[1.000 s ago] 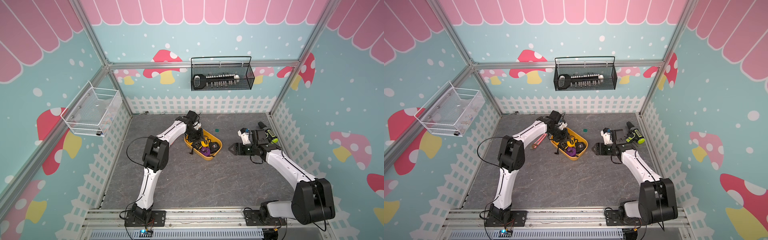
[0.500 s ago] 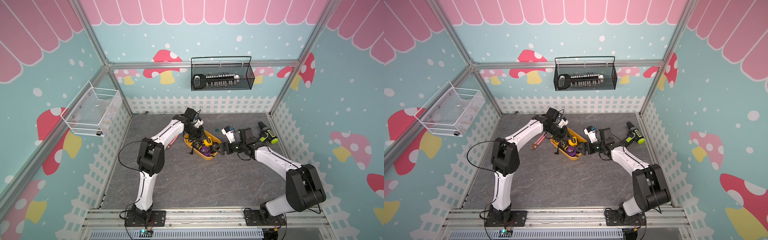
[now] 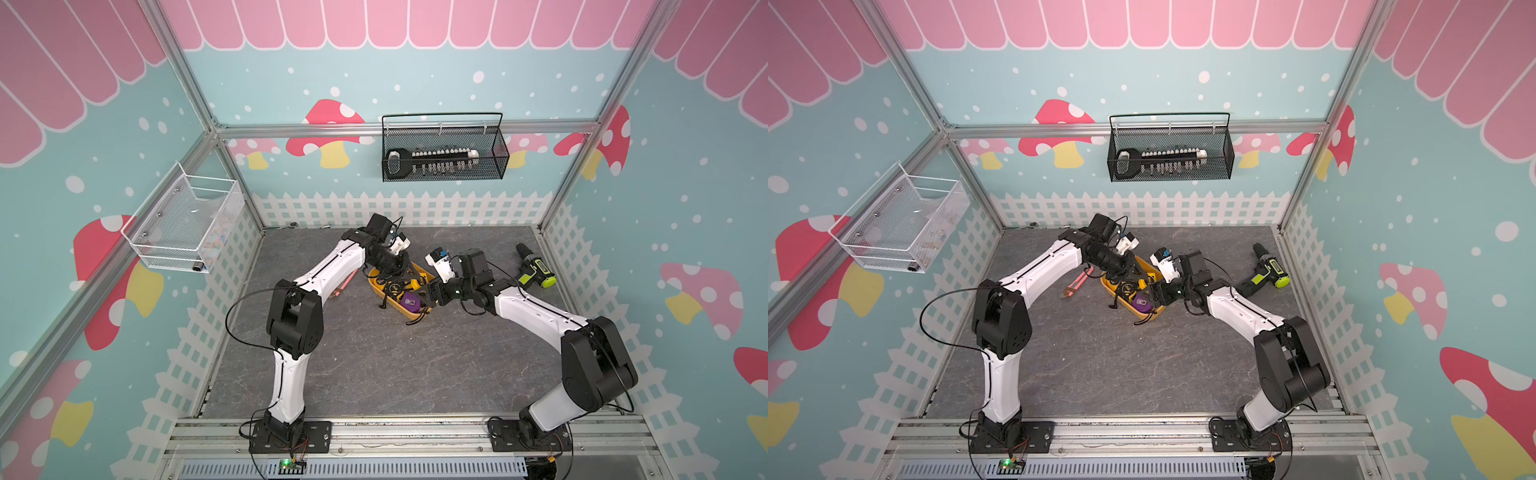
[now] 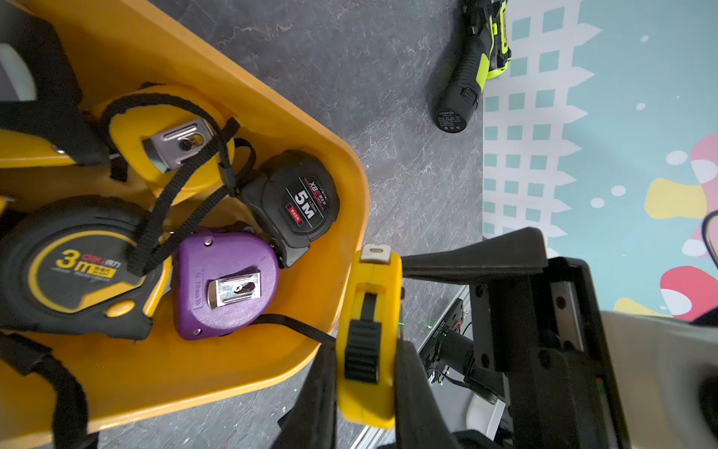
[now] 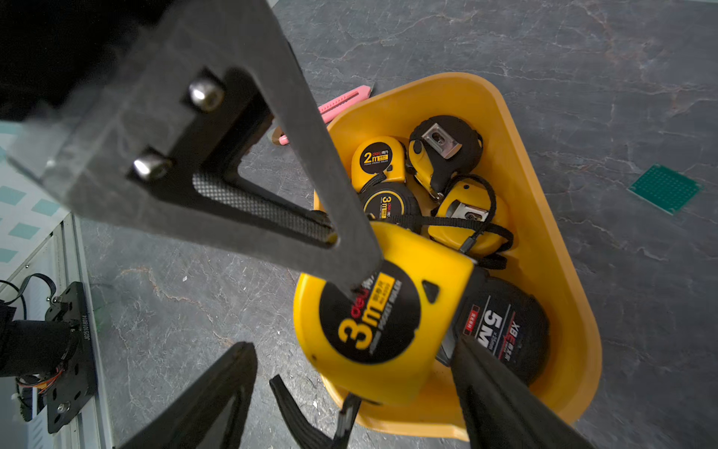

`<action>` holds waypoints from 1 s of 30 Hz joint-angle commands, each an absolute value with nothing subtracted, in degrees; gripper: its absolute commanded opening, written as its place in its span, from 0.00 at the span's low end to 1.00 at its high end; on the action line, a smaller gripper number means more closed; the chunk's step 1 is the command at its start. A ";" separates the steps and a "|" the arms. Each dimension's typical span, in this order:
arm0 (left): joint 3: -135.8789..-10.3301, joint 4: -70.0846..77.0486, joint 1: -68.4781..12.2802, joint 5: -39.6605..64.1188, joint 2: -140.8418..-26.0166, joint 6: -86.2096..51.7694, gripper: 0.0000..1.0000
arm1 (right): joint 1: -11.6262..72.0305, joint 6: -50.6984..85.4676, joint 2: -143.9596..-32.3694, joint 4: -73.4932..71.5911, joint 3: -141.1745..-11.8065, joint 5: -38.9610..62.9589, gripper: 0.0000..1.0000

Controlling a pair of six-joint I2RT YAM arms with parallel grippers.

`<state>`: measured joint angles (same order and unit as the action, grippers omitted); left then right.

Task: Take the tape measure out of the storage box
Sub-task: Pick up the tape measure from the storage box.

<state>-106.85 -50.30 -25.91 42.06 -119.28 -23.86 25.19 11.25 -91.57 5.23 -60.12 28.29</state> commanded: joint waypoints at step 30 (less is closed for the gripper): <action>-117.86 -57.65 -27.78 16.23 -122.65 -11.32 0.99 | 10.86 15.02 -75.85 29.88 -53.84 14.59 0.37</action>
